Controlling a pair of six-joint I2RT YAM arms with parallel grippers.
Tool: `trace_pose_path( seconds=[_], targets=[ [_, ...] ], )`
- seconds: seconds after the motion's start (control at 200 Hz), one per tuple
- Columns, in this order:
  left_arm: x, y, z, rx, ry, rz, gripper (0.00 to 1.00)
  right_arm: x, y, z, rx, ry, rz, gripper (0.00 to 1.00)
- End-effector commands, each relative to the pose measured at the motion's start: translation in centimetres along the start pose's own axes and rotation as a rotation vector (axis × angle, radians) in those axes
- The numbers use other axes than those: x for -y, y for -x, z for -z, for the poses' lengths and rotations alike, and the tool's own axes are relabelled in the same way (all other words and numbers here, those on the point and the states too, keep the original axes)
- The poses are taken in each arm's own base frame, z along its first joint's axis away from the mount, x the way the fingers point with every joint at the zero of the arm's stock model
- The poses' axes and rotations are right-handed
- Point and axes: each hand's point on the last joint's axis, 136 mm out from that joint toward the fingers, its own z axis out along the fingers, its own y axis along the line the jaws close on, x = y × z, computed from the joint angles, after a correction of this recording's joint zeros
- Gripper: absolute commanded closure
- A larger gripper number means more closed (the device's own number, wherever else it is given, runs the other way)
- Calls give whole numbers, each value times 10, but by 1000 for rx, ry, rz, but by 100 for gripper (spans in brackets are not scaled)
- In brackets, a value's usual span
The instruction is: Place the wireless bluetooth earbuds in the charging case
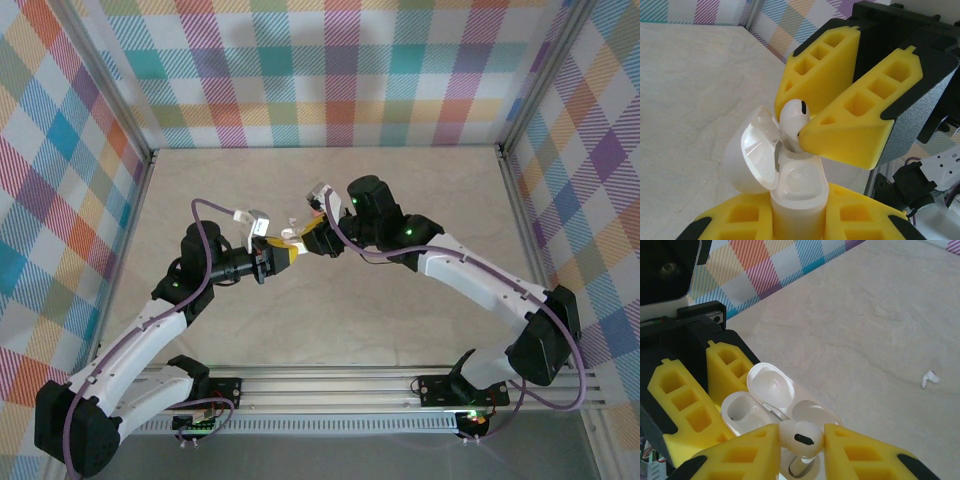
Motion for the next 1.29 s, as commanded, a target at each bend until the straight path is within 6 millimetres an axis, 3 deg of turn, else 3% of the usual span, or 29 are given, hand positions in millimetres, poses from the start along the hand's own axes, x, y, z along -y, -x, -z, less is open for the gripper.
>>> trace_pose_path(
  seconds=[0.0,0.295,0.75,1.0,1.29],
  targets=[
    [10,26,5,93,2,-75,100,-33,-5,-3,-44,163,-25,70],
    [10,24,7,108,1,-69,100,-44,0,-4,-58,236,-59,63],
    [13,26,11,124,-3,-81,100,-32,11,0,-57,143,-91,59],
    [13,25,10,121,-6,-87,100,-27,32,13,-29,71,-119,55],
    [21,29,11,150,-46,-147,100,-34,58,33,34,65,-115,51]
  ],
)
